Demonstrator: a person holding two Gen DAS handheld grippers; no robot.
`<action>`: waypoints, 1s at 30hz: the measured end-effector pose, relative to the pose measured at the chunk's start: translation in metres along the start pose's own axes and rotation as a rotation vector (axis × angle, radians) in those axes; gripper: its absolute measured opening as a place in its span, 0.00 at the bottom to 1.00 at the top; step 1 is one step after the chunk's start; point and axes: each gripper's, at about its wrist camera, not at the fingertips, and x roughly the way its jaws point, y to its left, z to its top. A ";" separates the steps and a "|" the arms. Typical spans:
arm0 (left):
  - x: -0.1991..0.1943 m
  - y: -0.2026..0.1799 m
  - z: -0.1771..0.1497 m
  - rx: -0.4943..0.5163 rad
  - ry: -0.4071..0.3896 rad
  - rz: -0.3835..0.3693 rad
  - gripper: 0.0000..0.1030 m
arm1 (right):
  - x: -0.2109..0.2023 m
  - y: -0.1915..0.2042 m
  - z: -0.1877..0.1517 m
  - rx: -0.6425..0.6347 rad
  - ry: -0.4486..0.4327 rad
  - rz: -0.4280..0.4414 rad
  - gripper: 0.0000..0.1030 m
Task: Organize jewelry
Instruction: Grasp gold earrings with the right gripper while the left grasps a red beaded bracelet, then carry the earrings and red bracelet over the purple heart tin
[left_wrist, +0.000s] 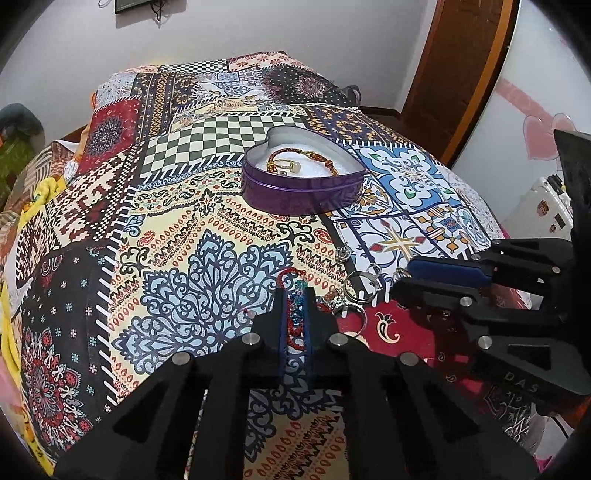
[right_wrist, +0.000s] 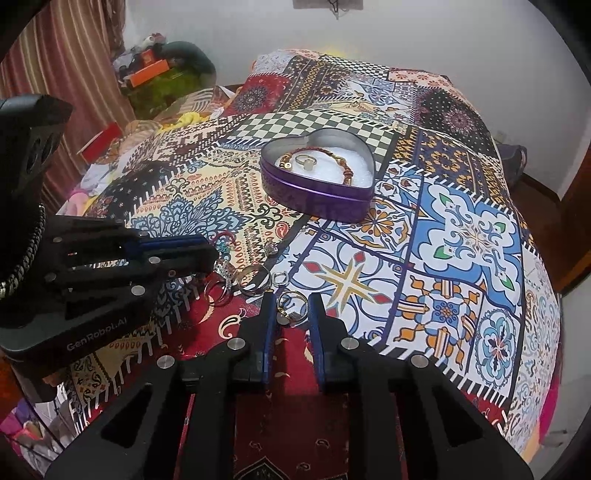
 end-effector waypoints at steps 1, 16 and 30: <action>-0.002 0.000 0.000 -0.004 -0.003 -0.004 0.04 | -0.001 0.000 0.000 0.003 -0.002 -0.001 0.15; -0.055 0.000 0.013 -0.019 -0.128 -0.019 0.04 | -0.032 -0.008 0.010 0.024 -0.086 -0.028 0.15; -0.075 0.002 0.039 -0.007 -0.202 0.026 0.04 | -0.049 -0.010 0.030 0.013 -0.160 -0.042 0.15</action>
